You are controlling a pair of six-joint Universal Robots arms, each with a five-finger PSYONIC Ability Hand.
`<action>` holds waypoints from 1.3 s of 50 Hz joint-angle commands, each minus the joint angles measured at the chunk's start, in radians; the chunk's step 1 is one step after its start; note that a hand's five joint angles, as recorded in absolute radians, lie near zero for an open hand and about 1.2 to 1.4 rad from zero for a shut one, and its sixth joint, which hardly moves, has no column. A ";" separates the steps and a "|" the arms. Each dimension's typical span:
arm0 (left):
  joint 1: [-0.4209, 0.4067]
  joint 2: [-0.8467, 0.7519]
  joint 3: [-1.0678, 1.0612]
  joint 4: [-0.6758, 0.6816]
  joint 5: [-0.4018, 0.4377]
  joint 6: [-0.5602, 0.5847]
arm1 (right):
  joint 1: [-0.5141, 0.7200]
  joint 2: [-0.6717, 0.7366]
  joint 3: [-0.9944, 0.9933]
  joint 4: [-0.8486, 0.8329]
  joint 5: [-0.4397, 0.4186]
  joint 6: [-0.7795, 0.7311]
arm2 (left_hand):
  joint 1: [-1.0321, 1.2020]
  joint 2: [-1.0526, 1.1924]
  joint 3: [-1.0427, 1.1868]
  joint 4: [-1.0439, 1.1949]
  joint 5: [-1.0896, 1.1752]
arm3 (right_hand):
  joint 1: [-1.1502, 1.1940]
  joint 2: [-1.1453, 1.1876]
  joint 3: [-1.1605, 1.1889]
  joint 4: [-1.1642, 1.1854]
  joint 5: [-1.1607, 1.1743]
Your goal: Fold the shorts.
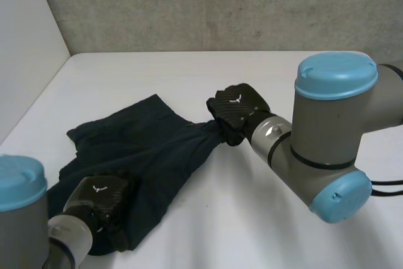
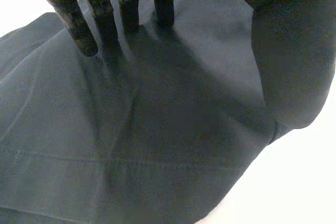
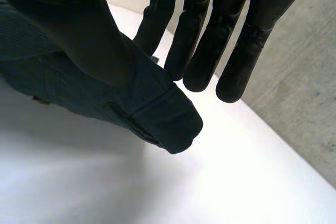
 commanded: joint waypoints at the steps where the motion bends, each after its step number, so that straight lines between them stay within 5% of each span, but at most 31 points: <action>1: -0.017 -0.100 0.060 0.064 -0.067 -0.052 | -0.002 -0.020 0.060 -0.008 -0.010 0.030 | 0.086 0.104 0.084 0.103 0.102 | 0.416 0.222 0.217 0.209 0.257; 10: -0.060 -0.223 0.118 0.079 -0.078 -0.052 | -0.010 -0.025 0.072 -0.011 -0.012 0.031 | 0.311 0.329 0.310 0.328 0.327 | 0.416 0.222 0.217 0.209 0.257; 17: -0.061 -0.242 0.143 0.142 -0.162 -0.029 | -0.011 -0.025 0.063 -0.011 -0.014 0.028 | 1.153 1.172 1.152 1.170 1.169 | 0.416 0.222 0.217 0.209 0.257; 27: -0.060 -0.038 0.209 0.096 -0.162 0.196 | -0.045 -0.043 0.031 0.005 -0.014 -0.005 | 1.154 1.172 1.153 1.171 1.170 | 0.416 0.222 0.217 0.209 0.257; 31: -0.064 0.088 0.317 -0.005 -0.057 0.283 | -0.062 -0.098 0.009 0.028 -0.014 -0.048 | 1.154 1.172 1.153 1.171 1.170 | 0.416 0.222 0.217 0.209 0.257; 41: -0.038 0.122 0.636 -0.341 0.118 0.219 | -0.105 -0.261 -0.077 0.177 -0.012 -0.088 | 1.154 1.172 1.153 1.171 1.170 | 0.416 0.222 0.217 0.209 0.257; 53: 0.094 -0.051 0.733 -0.400 0.163 0.179 | -0.097 -0.344 -0.037 0.266 -0.062 -0.085 | 1.154 1.172 1.153 1.171 1.170 | 0.416 0.222 0.217 0.209 0.257; 59: 0.114 -0.183 0.701 -0.407 0.178 0.173 | -0.103 -0.169 -0.073 0.331 -0.124 0.013 | 1.154 1.172 1.153 1.171 1.170 | -0.806 -1.000 -1.005 -1.012 -0.965; 65: 0.114 -0.237 0.695 -0.407 0.177 0.170 | -0.161 -0.164 -0.129 0.340 -0.148 0.134 | 1.154 1.172 1.153 1.171 1.170 | -0.806 -1.000 -1.005 -1.012 -0.965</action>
